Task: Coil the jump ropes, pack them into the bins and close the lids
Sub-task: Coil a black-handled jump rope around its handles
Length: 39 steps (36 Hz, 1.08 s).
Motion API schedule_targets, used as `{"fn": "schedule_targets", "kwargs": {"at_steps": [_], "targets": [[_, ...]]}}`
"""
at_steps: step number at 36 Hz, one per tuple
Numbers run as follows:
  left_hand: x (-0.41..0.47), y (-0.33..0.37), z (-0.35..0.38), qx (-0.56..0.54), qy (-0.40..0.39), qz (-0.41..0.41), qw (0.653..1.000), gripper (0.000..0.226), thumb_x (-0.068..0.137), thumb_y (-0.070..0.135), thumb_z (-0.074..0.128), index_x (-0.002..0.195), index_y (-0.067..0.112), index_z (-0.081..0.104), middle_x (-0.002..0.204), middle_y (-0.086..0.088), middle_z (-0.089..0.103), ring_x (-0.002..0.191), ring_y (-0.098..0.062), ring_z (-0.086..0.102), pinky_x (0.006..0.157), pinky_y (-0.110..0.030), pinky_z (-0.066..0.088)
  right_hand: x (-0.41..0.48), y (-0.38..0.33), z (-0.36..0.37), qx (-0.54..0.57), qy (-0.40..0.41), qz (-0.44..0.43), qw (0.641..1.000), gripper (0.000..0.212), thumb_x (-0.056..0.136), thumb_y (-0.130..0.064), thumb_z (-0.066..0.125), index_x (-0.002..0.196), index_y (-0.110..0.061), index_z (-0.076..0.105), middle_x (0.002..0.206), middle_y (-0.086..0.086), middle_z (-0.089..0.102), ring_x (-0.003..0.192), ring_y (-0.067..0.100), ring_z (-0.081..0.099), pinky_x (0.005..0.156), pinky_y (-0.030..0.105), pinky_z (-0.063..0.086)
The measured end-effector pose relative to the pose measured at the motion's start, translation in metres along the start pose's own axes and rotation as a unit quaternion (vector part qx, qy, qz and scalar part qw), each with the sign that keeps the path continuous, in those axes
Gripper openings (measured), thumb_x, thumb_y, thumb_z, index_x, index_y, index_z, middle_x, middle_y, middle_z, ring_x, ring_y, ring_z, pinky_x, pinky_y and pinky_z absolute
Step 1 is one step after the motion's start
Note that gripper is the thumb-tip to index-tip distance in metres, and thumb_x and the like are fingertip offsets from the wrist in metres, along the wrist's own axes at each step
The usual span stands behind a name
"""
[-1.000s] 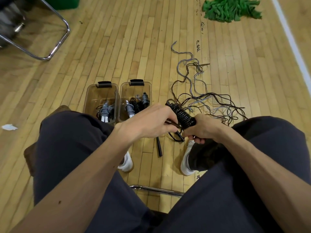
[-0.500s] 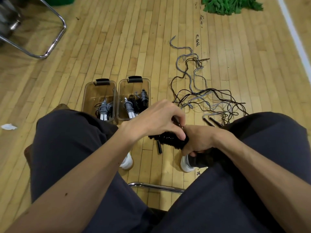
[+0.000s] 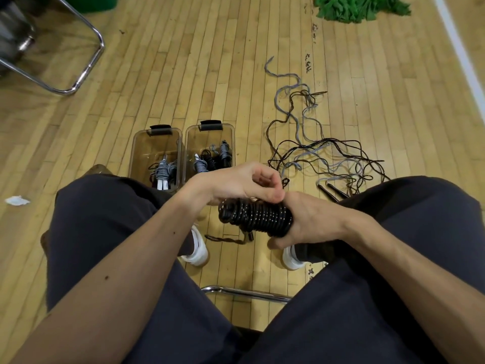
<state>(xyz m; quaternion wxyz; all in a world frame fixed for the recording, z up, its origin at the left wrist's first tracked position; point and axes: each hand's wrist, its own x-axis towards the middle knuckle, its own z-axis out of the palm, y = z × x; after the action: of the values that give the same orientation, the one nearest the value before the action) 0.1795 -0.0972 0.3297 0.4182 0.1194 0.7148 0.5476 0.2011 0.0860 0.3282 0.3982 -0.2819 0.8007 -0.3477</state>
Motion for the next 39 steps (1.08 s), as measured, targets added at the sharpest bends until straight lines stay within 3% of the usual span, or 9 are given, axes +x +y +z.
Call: {"fn": "schedule_targets", "kwargs": {"at_steps": [2,5,11,16,23,25,28,35,39], "targets": [[-0.001,0.003,0.000,-0.033,0.009,0.003,0.999,0.010,0.073,0.040,0.072,0.072,0.030,0.072,0.075,0.012,0.069,0.074,-0.003,0.065,0.067,-0.017,0.050,-0.003,-0.005,-0.003,0.029,0.011,0.003,1.000,0.041,0.074,-0.020,0.089,0.097,-0.004,0.060,0.078,0.008,0.062,0.067,0.016,0.058,0.063,0.030,0.051],[-0.001,0.001,0.000,-0.074,0.038,0.012,0.996,0.012,0.081,0.036,0.066,0.072,0.032,0.073,0.076,0.011,0.070,0.074,-0.003,0.066,0.065,-0.022,0.053,-0.005,-0.007,-0.008,0.084,0.014,0.008,0.996,0.038,0.074,-0.023,0.090,0.083,-0.009,0.056,0.065,-0.004,0.053,0.058,0.007,0.051,0.054,0.021,0.044],[-0.003,-0.006,0.004,-0.180,0.054,0.020,0.982,0.027,0.093,0.019,0.052,0.076,0.030,0.070,0.076,0.013,0.065,0.071,-0.005,0.058,0.062,-0.023,0.046,-0.002,0.000,-0.013,0.204,0.084,0.012,0.975,0.048,0.069,-0.046,0.080,0.087,-0.003,0.069,0.062,0.003,0.057,0.057,0.016,0.051,0.054,0.024,0.042],[-0.003,-0.002,0.010,-0.160,0.122,0.000,0.980,0.031,0.104,0.007,0.044,0.090,0.024,0.066,0.091,0.009,0.072,0.099,-0.013,0.064,0.096,-0.042,0.051,-0.001,0.005,-0.013,0.226,0.114,0.020,0.967,0.017,0.087,-0.020,0.077,0.084,-0.010,0.064,0.054,-0.006,0.053,0.050,0.009,0.048,0.048,0.018,0.039],[-0.003,0.005,0.015,-0.197,0.175,-0.027,0.964,0.032,0.106,0.006,0.039,0.101,0.021,0.068,0.111,-0.007,0.070,0.116,-0.031,0.063,0.102,-0.056,0.049,0.003,0.006,-0.013,0.243,0.146,0.025,0.959,0.036,0.079,-0.037,0.082,0.092,-0.005,0.072,0.064,0.009,0.057,0.057,0.018,0.046,0.050,0.023,0.037],[-0.003,0.004,0.015,-0.195,0.186,-0.028,0.963,0.030,0.106,0.005,0.038,0.104,0.018,0.065,0.108,-0.010,0.068,0.103,-0.036,0.066,0.086,-0.048,0.057,0.004,0.006,-0.013,0.241,0.145,0.022,0.959,0.031,0.079,-0.042,0.080,0.088,-0.014,0.076,0.067,0.015,0.060,0.058,0.018,0.046,0.053,0.026,0.036],[-0.003,0.005,0.014,-0.201,0.187,-0.032,0.961,0.027,0.106,0.003,0.036,0.107,0.010,0.062,0.091,-0.010,0.067,0.059,-0.016,0.063,0.050,-0.025,0.051,0.002,0.003,-0.018,0.238,0.150,0.014,0.959,0.023,0.088,-0.033,0.075,0.085,-0.011,0.075,0.059,-0.005,0.060,0.052,0.008,0.044,0.050,0.019,0.035],[-0.001,0.009,0.014,-0.249,0.140,-0.015,0.958,0.030,0.110,0.018,0.030,0.117,0.001,0.053,0.074,-0.010,0.061,0.060,-0.019,0.061,0.057,-0.028,0.052,-0.001,-0.003,-0.027,0.240,0.184,-0.006,0.953,0.027,0.096,-0.027,0.063,0.072,-0.016,0.066,0.056,-0.007,0.063,0.048,0.007,0.040,0.048,0.014,0.033],[0.002,0.006,0.017,-0.197,0.156,-0.007,0.968,0.032,0.110,0.023,0.031,0.123,0.001,0.052,0.067,-0.008,0.061,0.061,-0.022,0.060,0.075,-0.043,0.047,0.001,0.000,-0.028,0.240,0.215,0.029,0.946,0.028,0.096,-0.032,0.063,0.076,-0.014,0.065,0.054,-0.005,0.058,0.048,0.008,0.039,0.047,0.017,0.030]]}}
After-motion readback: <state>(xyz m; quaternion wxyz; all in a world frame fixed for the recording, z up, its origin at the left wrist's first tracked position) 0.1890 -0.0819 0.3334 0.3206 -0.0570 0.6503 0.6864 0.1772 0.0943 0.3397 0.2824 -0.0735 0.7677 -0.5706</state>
